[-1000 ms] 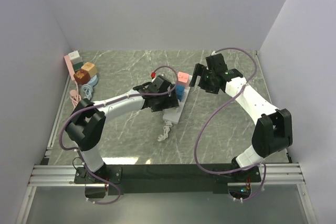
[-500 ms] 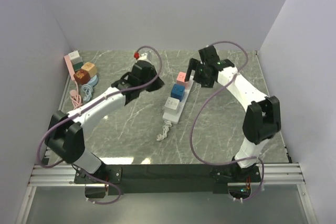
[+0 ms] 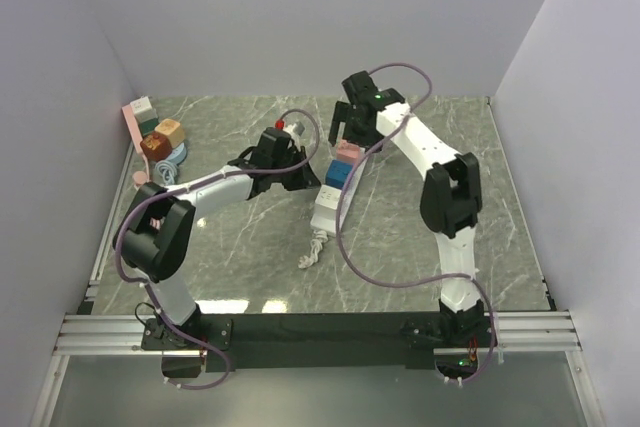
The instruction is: Pull the plug off the socket
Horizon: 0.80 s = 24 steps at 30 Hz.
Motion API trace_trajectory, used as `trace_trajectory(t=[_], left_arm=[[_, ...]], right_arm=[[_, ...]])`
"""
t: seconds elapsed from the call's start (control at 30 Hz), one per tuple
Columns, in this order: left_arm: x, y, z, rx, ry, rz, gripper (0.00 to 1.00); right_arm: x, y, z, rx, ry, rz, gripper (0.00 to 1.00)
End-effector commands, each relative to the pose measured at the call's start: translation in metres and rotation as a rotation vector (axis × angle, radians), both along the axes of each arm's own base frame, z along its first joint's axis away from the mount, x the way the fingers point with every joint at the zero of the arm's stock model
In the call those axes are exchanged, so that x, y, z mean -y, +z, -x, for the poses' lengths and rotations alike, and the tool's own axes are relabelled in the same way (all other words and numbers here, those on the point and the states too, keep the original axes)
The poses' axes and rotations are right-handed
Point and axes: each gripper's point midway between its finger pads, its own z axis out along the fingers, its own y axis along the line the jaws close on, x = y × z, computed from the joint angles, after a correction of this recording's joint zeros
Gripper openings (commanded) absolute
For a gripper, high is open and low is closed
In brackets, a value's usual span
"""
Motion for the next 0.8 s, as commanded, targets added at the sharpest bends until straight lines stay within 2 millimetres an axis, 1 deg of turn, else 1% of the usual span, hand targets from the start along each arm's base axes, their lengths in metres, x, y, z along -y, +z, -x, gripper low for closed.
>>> trace_trajectory(t=[0.0,0.07,0.1,0.17,0.2,0.23,0.27,0.3,0.37,0.43,0.47,0.53,0.57,0.6,0.63,0.67,0.73,0.77], left_arm=[[0.027,0.010,0.009,0.006,-0.068,0.122,0.01],[0.033,0.006,0.015,-0.006,-0.081,0.150,0.01],[0.039,0.005,0.021,-0.026,-0.085,0.169,0.01],[0.048,0.007,0.027,-0.024,-0.099,0.214,0.00],[0.055,0.004,0.035,-0.051,-0.108,0.230,0.01],[0.060,0.004,0.037,-0.056,-0.114,0.245,0.00],[0.066,0.010,0.038,-0.051,-0.129,0.274,0.01],[0.073,0.008,0.042,-0.071,-0.134,0.289,0.00],[0.076,0.011,0.041,-0.077,-0.131,0.302,0.00],[0.074,0.014,0.041,-0.070,-0.113,0.312,0.00],[0.072,0.025,0.040,-0.040,-0.107,0.320,0.01],[0.061,0.022,0.036,-0.019,-0.056,0.282,0.00],[0.057,0.031,0.035,0.008,-0.039,0.278,0.00],[0.048,0.025,0.031,0.017,0.000,0.241,0.00],[0.042,0.026,0.030,0.025,0.024,0.230,0.01],[0.036,0.033,0.028,0.044,0.041,0.227,0.00],[0.020,0.028,0.022,0.050,0.101,0.199,0.01],[0.015,0.031,0.021,0.056,0.117,0.202,0.01]], right_arm=[[0.000,-0.003,0.002,-0.029,-0.024,0.088,0.99],[0.004,-0.009,0.001,-0.047,-0.045,0.115,0.99],[0.006,-0.015,0.001,-0.059,-0.052,0.128,0.99],[0.006,-0.019,0.001,-0.062,-0.051,0.131,0.99],[0.004,-0.021,0.001,-0.065,-0.045,0.127,0.99],[0.003,-0.022,0.001,-0.062,-0.043,0.125,0.99],[0.004,-0.023,-0.001,-0.059,-0.044,0.128,0.98],[0.005,-0.025,-0.001,-0.062,-0.039,0.134,0.97],[0.007,-0.025,-0.003,-0.055,-0.031,0.151,0.93],[0.007,-0.025,-0.005,-0.039,-0.015,0.159,0.88],[0.008,-0.025,-0.006,-0.034,0.010,0.170,0.86],[0.009,-0.024,-0.010,-0.022,0.027,0.187,0.86],[0.011,-0.025,-0.011,-0.018,0.056,0.203,0.85],[0.012,-0.027,-0.013,-0.020,0.063,0.214,0.85],[0.011,-0.026,-0.015,-0.007,0.075,0.217,0.84],[0.012,-0.028,-0.015,-0.006,0.106,0.228,0.82],[0.010,-0.032,-0.019,0.005,0.135,0.233,0.78],[0.008,-0.032,-0.019,0.011,0.167,0.236,0.77]])
